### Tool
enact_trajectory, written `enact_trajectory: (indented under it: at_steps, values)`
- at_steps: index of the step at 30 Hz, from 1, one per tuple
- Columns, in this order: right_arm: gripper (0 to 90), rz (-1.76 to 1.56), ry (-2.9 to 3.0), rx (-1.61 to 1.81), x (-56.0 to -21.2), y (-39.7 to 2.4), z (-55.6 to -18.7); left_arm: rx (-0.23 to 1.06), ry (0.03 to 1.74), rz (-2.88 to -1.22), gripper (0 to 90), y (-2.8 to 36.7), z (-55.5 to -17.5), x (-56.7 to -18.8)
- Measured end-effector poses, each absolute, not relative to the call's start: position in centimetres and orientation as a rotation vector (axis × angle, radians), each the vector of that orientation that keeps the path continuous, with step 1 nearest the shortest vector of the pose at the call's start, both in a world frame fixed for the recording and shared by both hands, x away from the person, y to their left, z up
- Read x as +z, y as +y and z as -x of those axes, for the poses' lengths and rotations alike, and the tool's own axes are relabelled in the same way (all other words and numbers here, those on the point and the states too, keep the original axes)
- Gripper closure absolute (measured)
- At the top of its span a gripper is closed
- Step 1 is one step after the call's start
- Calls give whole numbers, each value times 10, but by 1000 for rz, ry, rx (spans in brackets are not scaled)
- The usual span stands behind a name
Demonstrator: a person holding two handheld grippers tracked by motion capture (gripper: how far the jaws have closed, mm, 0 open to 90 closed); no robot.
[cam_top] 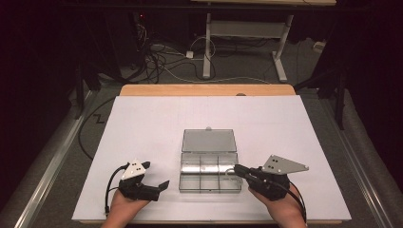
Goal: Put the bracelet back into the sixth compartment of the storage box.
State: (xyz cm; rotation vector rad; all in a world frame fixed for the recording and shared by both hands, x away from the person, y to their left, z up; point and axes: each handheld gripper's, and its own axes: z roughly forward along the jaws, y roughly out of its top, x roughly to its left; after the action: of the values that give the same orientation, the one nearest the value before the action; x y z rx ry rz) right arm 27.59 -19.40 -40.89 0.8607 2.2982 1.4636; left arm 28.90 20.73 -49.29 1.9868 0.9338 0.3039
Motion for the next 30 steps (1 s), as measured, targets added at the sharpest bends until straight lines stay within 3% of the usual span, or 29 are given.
enact_trajectory:
  at_steps: [30]
  values:
    - [871, -935, 2401, 1305, -451, -184, -290, 299, 927, -1987, 0, 207, -289, -493]
